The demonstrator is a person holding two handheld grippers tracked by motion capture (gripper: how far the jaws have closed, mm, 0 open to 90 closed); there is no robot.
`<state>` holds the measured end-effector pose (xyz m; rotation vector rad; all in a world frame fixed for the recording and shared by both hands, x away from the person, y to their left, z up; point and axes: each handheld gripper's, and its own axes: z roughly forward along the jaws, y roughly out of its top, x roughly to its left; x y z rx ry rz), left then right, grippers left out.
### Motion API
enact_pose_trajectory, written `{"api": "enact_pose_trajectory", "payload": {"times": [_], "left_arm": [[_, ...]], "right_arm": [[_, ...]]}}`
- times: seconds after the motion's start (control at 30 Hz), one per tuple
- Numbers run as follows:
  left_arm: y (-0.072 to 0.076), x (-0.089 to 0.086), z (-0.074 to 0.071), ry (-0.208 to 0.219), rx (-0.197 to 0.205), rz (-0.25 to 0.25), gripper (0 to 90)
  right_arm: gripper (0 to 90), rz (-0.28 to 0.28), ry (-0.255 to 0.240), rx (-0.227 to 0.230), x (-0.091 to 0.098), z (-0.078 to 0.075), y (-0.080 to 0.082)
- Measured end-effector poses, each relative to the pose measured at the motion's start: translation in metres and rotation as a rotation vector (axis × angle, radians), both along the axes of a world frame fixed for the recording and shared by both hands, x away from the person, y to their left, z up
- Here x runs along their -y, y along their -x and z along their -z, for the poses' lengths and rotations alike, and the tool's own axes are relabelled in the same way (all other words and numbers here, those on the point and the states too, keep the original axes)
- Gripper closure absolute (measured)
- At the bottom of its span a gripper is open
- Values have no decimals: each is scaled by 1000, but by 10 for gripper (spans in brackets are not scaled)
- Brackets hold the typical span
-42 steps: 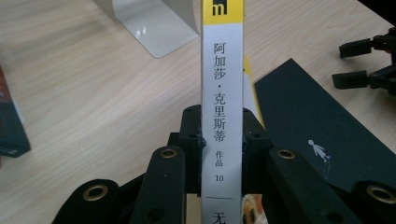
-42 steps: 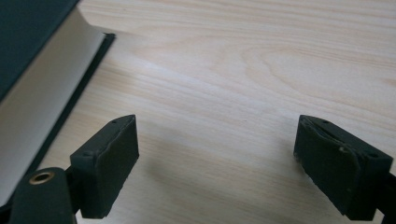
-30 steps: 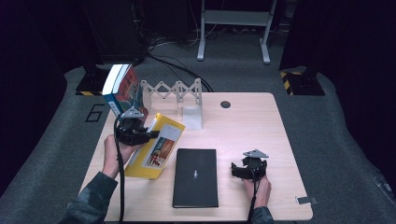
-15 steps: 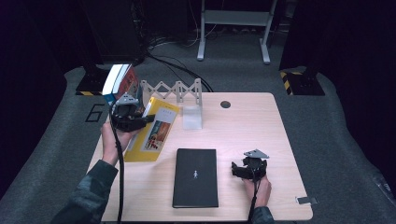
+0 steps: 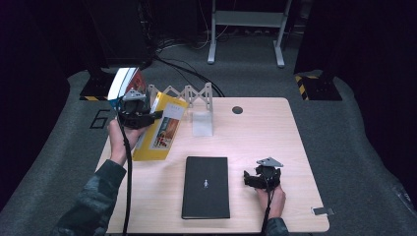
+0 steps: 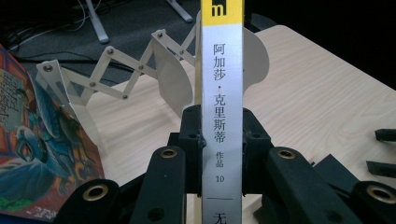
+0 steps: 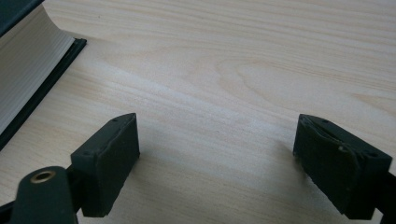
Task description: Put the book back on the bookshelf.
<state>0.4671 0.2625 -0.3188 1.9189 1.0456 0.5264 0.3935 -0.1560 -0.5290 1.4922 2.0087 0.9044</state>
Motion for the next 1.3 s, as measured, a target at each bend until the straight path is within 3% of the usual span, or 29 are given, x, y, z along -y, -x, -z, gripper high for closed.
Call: {"api": "enact_pose_trajectory", "payload": {"times": [0.53,0.73,1.13,1.3], "left_arm": [[-25,6,-5,13,29,-25,753],[-34,8,-6,-15,36,-30,753],[-53,8,2,8,43,-73,753],[-57,7,0,26,70,-100,753]], "right_arm": [[141,-12,4,-1,1,0,0],[141,-12,4,-1,1,0,0],[142,-3,-9,0,0,0,0],[142,-3,-9,0,0,0,0]]}}
